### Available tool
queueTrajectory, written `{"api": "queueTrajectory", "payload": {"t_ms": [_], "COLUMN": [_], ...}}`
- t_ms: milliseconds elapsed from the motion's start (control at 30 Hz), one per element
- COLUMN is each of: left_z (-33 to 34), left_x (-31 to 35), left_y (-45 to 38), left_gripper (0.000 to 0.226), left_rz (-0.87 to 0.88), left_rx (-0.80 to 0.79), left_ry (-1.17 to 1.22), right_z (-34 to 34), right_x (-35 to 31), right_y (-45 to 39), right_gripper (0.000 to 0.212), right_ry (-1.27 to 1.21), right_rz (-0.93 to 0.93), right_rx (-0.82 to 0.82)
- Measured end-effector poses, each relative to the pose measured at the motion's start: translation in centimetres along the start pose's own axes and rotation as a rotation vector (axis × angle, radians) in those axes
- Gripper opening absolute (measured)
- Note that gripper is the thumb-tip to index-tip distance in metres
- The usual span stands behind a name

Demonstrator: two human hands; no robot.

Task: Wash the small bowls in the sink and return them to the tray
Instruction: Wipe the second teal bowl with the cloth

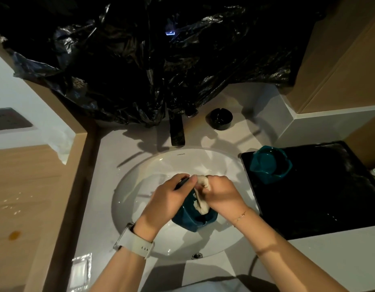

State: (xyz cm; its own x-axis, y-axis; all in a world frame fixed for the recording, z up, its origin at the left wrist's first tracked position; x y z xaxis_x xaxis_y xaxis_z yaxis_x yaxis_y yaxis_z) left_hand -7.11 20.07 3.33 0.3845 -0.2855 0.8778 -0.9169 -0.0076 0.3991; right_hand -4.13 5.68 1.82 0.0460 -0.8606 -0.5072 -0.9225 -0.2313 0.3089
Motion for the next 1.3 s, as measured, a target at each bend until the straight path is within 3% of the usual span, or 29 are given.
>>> {"api": "queueTrajectory", "payload": {"t_ms": [67, 233, 333, 500, 667, 900, 967, 1067, 1200, 1300], "left_z": [0.2, 0.5, 0.3, 1.7, 2.1, 2.2, 2.3, 1.4, -0.6, -1.1], "left_x": [-0.1, 0.2, 0.1, 0.1, -0.1, -0.5, -1.1, -2.1, -1.9, -1.7], "left_y": [-0.2, -0.3, -0.1, 1.4, 1.6, 1.5, 2.0, 1.9, -0.2, -0.5], "left_gripper": [0.022, 0.03, 0.027, 0.05, 0.05, 0.054, 0.053, 0.05, 0.067, 0.06], "left_rz": [-0.009, 0.022, 0.025, 0.094, 0.11, 0.14, 0.128, 0.097, 0.064, 0.109], "left_rx": [0.069, 0.209, 0.277, 0.324, 0.304, 0.365, 0.329, 0.249, 0.049, 0.095], "left_ry": [0.014, -0.004, -0.044, -0.156, -0.148, -0.198, -0.136, 0.014, 0.029, -0.02], "right_z": [-0.2, 0.1, 1.2, 2.4, 0.9, 5.8, 6.0, 4.2, 1.3, 0.3], "right_x": [-0.3, 0.3, 1.2, 2.5, 1.7, 0.4, 1.1, 1.9, 0.4, -1.1], "right_y": [-0.2, -0.6, 0.2, 0.1, -0.9, 2.1, 1.7, 0.5, -0.6, -1.2], "right_gripper": [0.019, 0.023, 0.031, 0.03, 0.041, 0.017, 0.021, 0.028, 0.033, 0.033], "right_ry": [0.068, 0.101, -0.074, -0.398, -0.146, -1.046, -0.933, -0.562, -0.016, 0.069], "right_rz": [-0.002, 0.152, 0.231, 0.402, 0.3, 0.66, 0.626, 0.43, 0.123, 0.012], "right_rx": [0.02, 0.094, 0.053, -0.071, 0.058, -0.021, 0.028, 0.1, 0.041, 0.109]}}
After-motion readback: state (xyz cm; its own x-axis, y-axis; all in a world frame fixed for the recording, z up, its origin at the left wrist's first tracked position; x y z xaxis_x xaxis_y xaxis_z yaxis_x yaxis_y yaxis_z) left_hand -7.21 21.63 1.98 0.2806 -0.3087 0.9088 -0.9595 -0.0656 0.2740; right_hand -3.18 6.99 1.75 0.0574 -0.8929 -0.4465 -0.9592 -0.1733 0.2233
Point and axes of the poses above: each hand's wrist, its own y-axis away from the middle knuckle, its own z-axis out of the palm, x = y × z, the point moved 3 cm from there along -y, towards the middle knuckle, and after that the axes turned 5 degrees about y, right-handed, at the moved point
